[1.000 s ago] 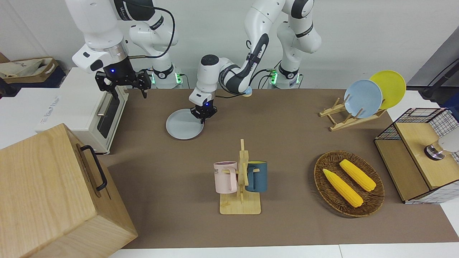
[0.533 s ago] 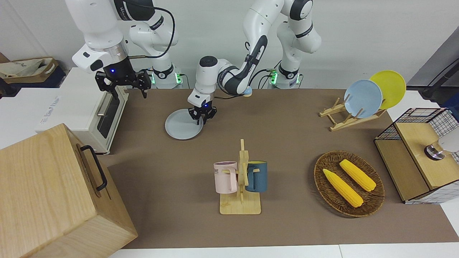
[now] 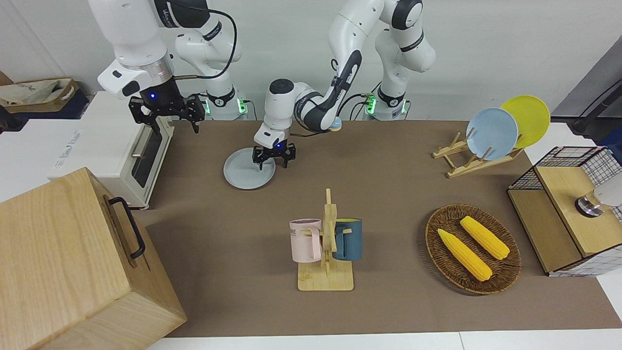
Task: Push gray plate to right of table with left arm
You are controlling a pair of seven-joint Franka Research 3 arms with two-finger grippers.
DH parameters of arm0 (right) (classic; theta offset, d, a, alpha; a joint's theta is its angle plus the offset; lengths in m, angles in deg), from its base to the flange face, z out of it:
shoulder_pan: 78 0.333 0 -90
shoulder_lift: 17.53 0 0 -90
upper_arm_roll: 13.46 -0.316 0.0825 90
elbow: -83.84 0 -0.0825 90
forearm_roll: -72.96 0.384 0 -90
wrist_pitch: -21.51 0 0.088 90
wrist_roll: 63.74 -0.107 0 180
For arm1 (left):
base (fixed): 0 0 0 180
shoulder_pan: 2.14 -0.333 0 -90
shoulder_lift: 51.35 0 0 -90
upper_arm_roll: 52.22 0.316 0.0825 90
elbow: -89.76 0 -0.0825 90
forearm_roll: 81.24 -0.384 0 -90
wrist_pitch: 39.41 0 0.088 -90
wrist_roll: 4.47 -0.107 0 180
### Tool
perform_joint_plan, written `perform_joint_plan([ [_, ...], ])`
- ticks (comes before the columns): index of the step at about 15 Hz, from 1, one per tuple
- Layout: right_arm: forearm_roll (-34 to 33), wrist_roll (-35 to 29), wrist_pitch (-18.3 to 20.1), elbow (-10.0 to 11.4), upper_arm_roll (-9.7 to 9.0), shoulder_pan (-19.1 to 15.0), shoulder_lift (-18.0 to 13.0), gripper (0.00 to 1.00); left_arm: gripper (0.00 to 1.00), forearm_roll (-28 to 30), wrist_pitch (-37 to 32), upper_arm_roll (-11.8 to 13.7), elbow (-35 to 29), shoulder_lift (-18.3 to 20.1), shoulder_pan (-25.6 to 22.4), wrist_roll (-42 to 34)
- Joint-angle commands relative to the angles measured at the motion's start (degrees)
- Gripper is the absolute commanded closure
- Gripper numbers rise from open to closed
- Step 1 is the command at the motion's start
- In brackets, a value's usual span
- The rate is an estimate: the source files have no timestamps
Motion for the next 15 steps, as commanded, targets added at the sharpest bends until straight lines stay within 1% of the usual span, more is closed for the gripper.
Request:
perform_joint_plan([
  [1, 0.4, -0.2, 0.6, -0.1, 0.01, 0.0, -0.3, 0.017, 0.01, -0.3, -4.4, 0.4, 0.6, 2.9, -1.9, -3.9],
  [3, 0.4, -0.2, 0.6, -0.2, 0.01, 0.0, -0.3, 0.017, 0.01, 0.9, -7.5, 0.2, 0.2, 5.2, -3.4, -7.3],
  [6, 0.4, -0.2, 0.6, -0.1, 0.01, 0.0, -0.3, 0.017, 0.01, 6.6, -12.9, 0.5, -0.6, 9.3, -6.2, -16.8],
  [7, 0.4, -0.2, 0.6, -0.1, 0.01, 0.0, -0.3, 0.017, 0.01, 7.1, -14.5, 0.6, -0.8, 10.3, -7.2, -18.7],
  [10, 0.4, -0.2, 0.6, -0.1, 0.01, 0.0, -0.3, 0.017, 0.01, 8.6, -18.8, 0.5, -0.9, 13.2, -11.3, -22.8],
  [13, 0.4, -0.2, 0.6, -0.1, 0.01, 0.0, -0.3, 0.017, 0.01, 13.0, -24.9, 0.6, -1.0, 16.6, -16.8, -32.3],
  [15, 0.4, -0.2, 0.6, -0.1, 0.01, 0.0, -0.3, 0.017, 0.01, 13.6, -28.5, 0.6, -1.0, 17.9, -20.1, -36.8],
])
